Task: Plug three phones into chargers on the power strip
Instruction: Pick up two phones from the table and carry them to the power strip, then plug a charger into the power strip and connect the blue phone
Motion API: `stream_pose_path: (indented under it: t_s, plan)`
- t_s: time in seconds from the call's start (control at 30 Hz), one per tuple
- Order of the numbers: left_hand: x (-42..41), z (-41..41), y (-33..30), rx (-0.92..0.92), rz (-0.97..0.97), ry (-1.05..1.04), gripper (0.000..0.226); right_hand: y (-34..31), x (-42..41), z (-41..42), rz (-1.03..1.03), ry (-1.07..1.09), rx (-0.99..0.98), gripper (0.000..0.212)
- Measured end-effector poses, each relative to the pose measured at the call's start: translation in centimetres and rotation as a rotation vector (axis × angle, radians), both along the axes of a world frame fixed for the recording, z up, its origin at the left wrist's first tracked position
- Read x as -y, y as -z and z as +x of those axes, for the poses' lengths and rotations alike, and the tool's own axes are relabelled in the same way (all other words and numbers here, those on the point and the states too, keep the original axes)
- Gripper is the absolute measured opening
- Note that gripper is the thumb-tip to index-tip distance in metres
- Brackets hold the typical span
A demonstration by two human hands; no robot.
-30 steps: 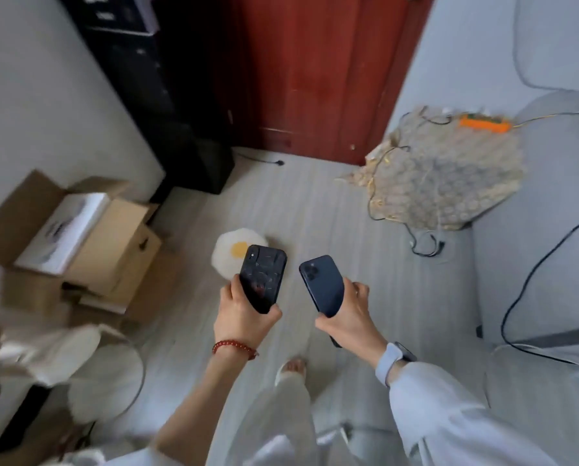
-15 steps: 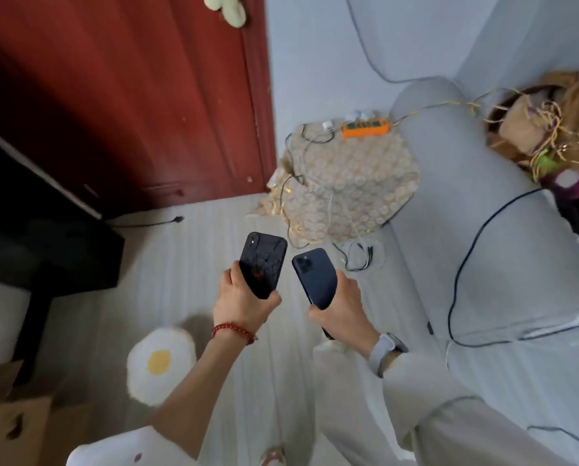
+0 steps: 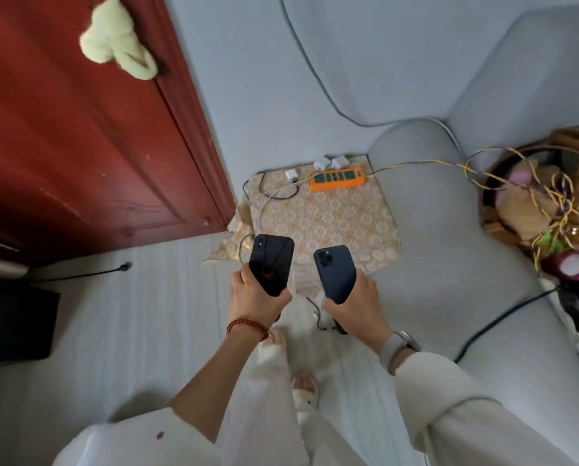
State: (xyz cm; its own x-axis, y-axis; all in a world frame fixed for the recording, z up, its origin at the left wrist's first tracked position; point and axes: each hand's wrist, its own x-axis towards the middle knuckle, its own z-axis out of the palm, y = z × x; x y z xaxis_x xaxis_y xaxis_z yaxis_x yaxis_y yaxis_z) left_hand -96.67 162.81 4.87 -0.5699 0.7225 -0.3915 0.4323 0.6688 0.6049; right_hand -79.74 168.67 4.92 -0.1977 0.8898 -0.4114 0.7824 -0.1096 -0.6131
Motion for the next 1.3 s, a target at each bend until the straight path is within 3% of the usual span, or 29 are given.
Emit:
stream_pose_path:
  t_s: [0.23, 0.57, 0.83, 1.03, 1.17, 1.3]
  plan:
    - [-13.4, -2.3, 8.0, 0.082, -0.085, -0.034, 0.082, 8.3, -13.9, -3.5, -0.126, 0.093, 0.120, 0.096]
    - [-24.4, -0.4, 21.4, 0.024, -0.238, -0.090, 0.084, 21.1, -26.3, -2.1, -0.179, 0.095, 0.371, 0.093]
    - [-28.3, 5.9, 26.2, -0.103, -0.307, -0.182, 0.095, 24.5, -30.3, 1.0, -0.080, -0.006, 0.478, 0.096]
    - [-29.6, 6.8, 26.1, -0.183, -0.341, -0.217, 0.086, 23.7, -31.9, 2.6, 0.008, -0.214, 0.560, 0.079]
    - [-31.6, 4.4, 25.5, -0.285, -0.230, -0.115, 0.068, 22.9, -36.6, 1.5, 0.163, -0.373, 0.350, 0.049]
    - [-35.1, 0.9, 25.0, -0.384, -0.180, 0.061, 0.061, 22.8, -42.2, -1.9, 0.318, -0.539, 0.254, 0.043]
